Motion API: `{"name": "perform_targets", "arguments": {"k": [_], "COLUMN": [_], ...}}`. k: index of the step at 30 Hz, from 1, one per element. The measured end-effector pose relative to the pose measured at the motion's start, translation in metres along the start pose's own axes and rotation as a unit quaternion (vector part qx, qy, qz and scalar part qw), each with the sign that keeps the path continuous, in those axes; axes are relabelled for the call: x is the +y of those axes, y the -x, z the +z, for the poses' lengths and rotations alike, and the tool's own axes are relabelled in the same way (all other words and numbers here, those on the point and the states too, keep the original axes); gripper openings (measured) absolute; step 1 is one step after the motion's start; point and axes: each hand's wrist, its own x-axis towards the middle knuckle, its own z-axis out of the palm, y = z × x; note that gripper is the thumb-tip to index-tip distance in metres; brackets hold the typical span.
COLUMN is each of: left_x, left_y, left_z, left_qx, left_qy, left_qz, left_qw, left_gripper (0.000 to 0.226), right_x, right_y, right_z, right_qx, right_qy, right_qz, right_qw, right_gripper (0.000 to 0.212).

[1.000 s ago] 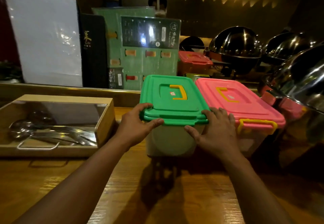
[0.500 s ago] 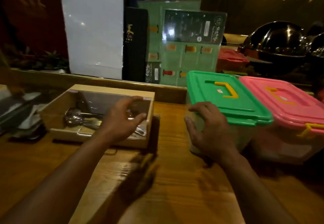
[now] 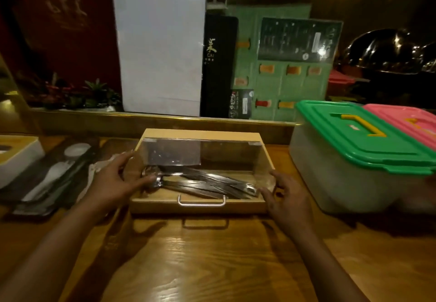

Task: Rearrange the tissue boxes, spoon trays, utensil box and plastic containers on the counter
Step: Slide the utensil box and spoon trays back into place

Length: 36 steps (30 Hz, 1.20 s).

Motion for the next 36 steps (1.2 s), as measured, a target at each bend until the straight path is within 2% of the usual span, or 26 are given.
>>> {"name": "perform_targets", "arguments": {"k": [3, 8, 18, 22, 25, 27, 30, 36], "left_x": [-0.008, -0.01, 0.0, 0.01, 0.015, 0.021, 0.027, 0.037], "left_y": [0.002, -0.001, -0.006, -0.013, -0.018, -0.019, -0.02, -0.022], "left_z": [0.007, 0.014, 0.042, 0.064, 0.08, 0.09, 0.105, 0.126], "left_qx": [-0.037, -0.034, -0.029, -0.038, -0.044, -0.046, -0.044, -0.03], "left_qy": [-0.016, -0.024, 0.003, 0.01, 0.014, 0.017, 0.016, -0.005], "left_qz": [0.022, 0.047, 0.079, 0.08, 0.08, 0.081, 0.082, 0.093], "left_qw": [0.999, 0.998, 0.996, 0.996, 0.996, 0.996, 0.996, 0.995], "left_gripper": [0.1, 0.09, 0.098, 0.101, 0.1, 0.1, 0.103, 0.103], "right_x": [-0.004, -0.004, 0.01, 0.023, 0.034, 0.041, 0.055, 0.07], "right_y": [0.0, 0.001, -0.01, -0.016, -0.021, -0.024, -0.026, -0.021], "right_z": [0.001, 0.002, -0.013, -0.022, -0.031, -0.041, -0.05, -0.05], "right_qx": [0.015, 0.018, 0.027, 0.029, 0.044, 0.044, 0.048, 0.066], "right_qy": [0.018, 0.053, 0.072, 0.169, 0.324, 0.378, 0.408, 0.382], "right_qz": [0.013, 0.015, 0.042, 0.036, -0.039, -0.07, -0.082, -0.043], "right_qw": [1.0, 0.998, 0.996, 0.985, 0.944, 0.922, 0.908, 0.921], "right_gripper": [0.048, 0.054, 0.055, 0.054, 0.052, 0.051, 0.048, 0.051]}}
